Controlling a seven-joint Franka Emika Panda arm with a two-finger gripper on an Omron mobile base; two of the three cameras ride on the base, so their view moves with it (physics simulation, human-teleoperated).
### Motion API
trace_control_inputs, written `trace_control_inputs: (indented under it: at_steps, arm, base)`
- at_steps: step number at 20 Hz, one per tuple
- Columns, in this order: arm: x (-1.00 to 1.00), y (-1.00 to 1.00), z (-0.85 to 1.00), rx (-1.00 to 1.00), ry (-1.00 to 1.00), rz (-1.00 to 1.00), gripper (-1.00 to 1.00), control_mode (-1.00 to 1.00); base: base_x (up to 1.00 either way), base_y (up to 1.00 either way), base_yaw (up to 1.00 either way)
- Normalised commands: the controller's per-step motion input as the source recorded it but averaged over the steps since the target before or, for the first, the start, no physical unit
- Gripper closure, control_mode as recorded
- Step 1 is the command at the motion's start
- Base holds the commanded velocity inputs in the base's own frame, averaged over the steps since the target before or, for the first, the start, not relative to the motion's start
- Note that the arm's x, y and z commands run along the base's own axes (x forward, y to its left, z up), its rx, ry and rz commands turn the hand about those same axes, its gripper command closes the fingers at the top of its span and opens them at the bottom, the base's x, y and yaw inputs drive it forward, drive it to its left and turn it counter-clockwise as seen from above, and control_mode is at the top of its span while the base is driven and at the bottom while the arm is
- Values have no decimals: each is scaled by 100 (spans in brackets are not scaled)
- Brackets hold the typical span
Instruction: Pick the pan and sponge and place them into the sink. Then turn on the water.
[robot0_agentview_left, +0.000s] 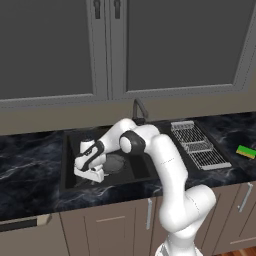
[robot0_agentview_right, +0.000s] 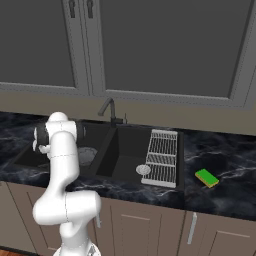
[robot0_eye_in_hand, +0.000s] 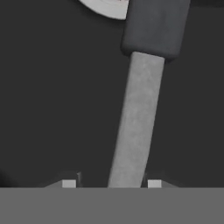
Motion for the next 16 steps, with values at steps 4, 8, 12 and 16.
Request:
trace_control_inputs:
  at_steps: [4,8,12,16]
  arm:
    - [9,-16,-14,4,-5,0,-100,-100]
    - [-1,-1,39,8,-4,0,-100,-100]
    - [-2,1,48,7,-5,1,-100,-100]
    - [0,1,51,5,-6,0,-100,-100]
  base:
    - [0,0,0]
    - [0,0,0]
    - [0,0,0]
    - [0,0,0]
